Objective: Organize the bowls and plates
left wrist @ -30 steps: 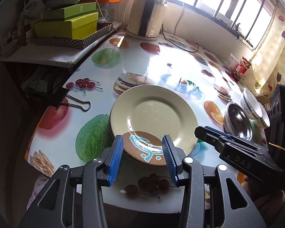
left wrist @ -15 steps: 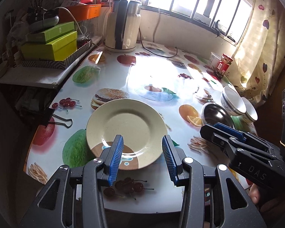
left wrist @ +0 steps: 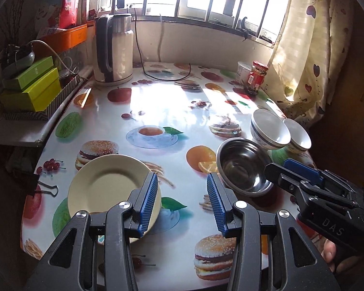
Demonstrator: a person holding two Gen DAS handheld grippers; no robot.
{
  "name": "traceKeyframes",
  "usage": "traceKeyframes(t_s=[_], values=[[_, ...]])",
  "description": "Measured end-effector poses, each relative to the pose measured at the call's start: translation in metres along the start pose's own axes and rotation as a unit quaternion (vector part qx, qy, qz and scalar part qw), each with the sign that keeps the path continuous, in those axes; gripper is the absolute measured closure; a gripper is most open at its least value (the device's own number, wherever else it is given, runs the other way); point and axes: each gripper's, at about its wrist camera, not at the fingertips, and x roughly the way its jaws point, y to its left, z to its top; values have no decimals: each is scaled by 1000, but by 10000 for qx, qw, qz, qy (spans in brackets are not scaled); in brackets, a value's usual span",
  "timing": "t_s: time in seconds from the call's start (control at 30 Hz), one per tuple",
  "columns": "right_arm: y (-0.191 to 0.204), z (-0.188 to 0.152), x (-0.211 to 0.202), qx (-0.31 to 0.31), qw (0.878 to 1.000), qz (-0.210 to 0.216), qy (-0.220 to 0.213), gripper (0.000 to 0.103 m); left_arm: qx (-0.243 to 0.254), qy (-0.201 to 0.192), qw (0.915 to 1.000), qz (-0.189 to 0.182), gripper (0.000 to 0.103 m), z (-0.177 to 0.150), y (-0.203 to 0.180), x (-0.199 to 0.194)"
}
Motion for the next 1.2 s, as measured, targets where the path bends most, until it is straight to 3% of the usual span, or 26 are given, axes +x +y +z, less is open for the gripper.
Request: traceKeyframes(t_s=[0.47,0.83,1.07,1.2], values=[[-65,15,-9,443,9978,-441,-237,55,363,130,9988,-304,59,27,-42,41],[-109,5,16,911,9936,-661,89,55,248,579,9966,-539,59,34,-49,90],[-129,6,21,1125,9905,-785,68,55,398,555,9957,-627,59,50,-61,103],[-139,17,22,1192,9893,-835,-37,55,373,601,9931,-935,59,63,-74,115]])
